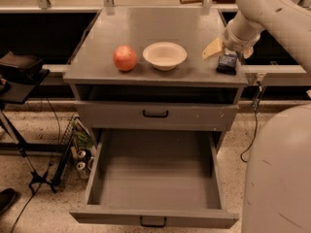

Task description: Place rxbar blueberry into middle drawer

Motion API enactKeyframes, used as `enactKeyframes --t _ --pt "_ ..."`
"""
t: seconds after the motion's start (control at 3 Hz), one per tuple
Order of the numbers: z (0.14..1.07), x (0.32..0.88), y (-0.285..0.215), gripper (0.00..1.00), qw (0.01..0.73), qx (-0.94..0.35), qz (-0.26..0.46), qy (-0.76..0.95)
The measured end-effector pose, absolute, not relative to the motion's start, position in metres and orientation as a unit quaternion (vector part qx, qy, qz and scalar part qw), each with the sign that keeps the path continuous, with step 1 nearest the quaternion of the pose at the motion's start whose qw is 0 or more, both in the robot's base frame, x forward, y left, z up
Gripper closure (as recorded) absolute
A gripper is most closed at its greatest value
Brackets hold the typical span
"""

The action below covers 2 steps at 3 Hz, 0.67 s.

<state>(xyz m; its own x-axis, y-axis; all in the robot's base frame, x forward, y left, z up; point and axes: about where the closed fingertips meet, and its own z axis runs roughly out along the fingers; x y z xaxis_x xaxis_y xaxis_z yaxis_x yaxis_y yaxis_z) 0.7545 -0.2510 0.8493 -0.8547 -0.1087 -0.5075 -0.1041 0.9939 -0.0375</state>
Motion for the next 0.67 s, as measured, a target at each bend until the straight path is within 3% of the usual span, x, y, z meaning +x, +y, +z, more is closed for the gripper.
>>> enactKeyframes --t 0.33,0.67 --pt "0.8597 0.7547 -0.2476 0.13 0.273 -0.058 -0.009 0.960" --pt "0.8659 0.7520 -0.2464 0.23 0.277 -0.059 -0.010 0.959"
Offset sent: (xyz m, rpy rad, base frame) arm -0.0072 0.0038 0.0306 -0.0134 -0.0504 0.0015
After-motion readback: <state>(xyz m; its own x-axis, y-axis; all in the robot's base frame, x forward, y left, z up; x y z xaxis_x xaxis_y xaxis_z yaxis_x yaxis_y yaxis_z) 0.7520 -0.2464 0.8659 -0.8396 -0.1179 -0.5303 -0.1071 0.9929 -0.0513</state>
